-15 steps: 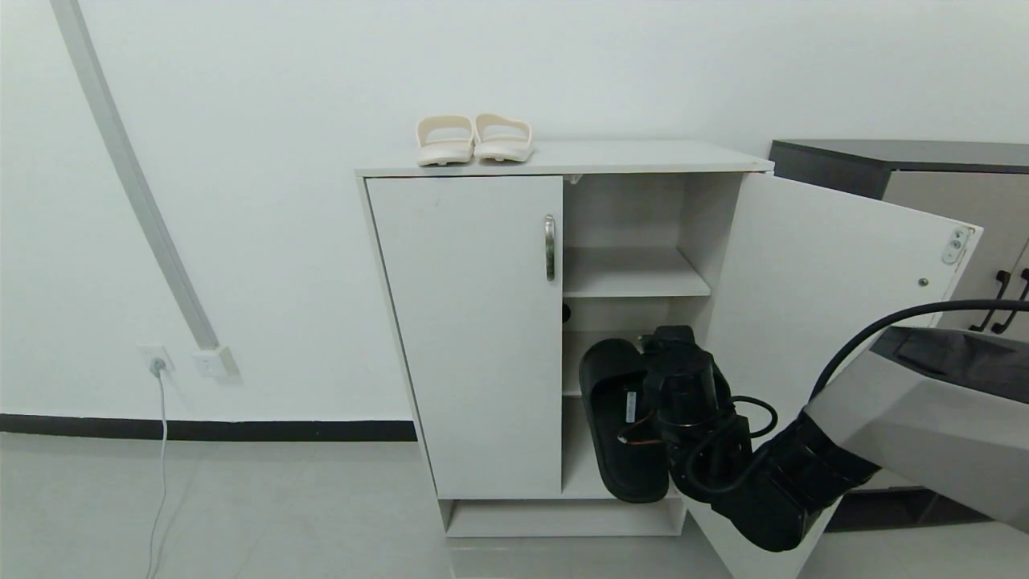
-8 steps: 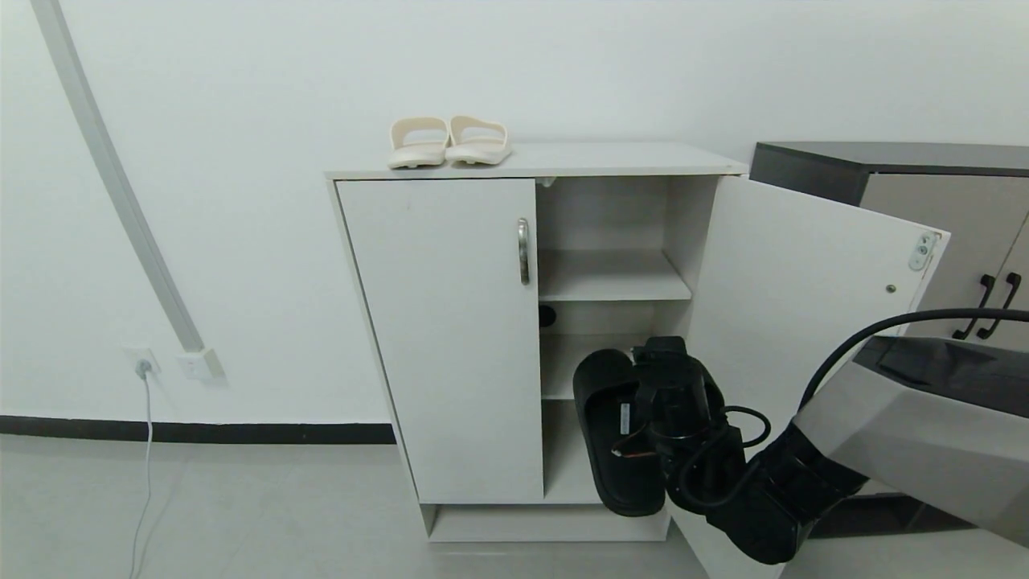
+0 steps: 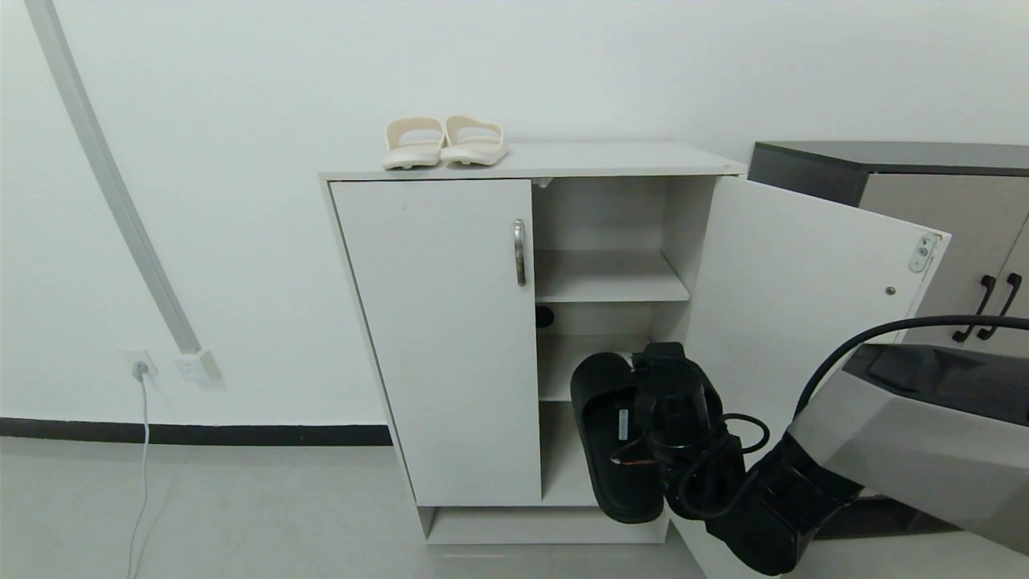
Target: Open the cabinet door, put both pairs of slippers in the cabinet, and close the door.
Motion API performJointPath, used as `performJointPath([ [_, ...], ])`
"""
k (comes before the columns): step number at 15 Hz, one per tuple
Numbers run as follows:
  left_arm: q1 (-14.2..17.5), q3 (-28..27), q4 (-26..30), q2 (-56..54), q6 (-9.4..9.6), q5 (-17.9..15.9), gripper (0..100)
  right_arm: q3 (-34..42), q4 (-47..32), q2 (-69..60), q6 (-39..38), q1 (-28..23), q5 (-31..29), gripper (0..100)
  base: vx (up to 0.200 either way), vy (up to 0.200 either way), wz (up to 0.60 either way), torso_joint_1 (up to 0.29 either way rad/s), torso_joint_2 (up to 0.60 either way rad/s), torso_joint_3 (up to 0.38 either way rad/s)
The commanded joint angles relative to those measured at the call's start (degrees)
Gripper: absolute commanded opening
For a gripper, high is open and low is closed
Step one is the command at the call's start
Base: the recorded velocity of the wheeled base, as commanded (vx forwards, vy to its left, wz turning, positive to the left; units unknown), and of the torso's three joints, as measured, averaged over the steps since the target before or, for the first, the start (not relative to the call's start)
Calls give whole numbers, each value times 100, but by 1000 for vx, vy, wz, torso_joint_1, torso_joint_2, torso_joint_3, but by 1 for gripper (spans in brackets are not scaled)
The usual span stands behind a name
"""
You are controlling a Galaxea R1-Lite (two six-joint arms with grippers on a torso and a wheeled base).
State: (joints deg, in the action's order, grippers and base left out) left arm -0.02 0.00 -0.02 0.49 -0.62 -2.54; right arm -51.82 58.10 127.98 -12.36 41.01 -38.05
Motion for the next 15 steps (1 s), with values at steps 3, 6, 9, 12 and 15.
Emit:
performJointPath([
  [3, 2, 0, 2, -49, -8, 7, 0, 102, 8, 26, 6, -58, 17, 0, 0, 0, 0, 0, 0, 0],
  [6, 2, 0, -6, -49, 1, 7, 0, 102, 17, 26, -3, -111, 34, 0, 0, 0, 0, 0, 0, 0],
  [9, 2, 0, -6, -49, 27, 7, 0, 58, 79, 157, -3, -102, 61, 0, 0, 0, 0, 0, 0, 0],
  [12, 2, 0, -6, -49, 27, 7, 0, -91, 219, 509, -3, -102, 122, 0, 0, 0, 0, 0, 0, 0],
  [15, 2, 0, -6, -49, 27, 7, 0, -188, 263, 614, -3, -102, 122, 0, 0, 0, 0, 0, 0, 0],
])
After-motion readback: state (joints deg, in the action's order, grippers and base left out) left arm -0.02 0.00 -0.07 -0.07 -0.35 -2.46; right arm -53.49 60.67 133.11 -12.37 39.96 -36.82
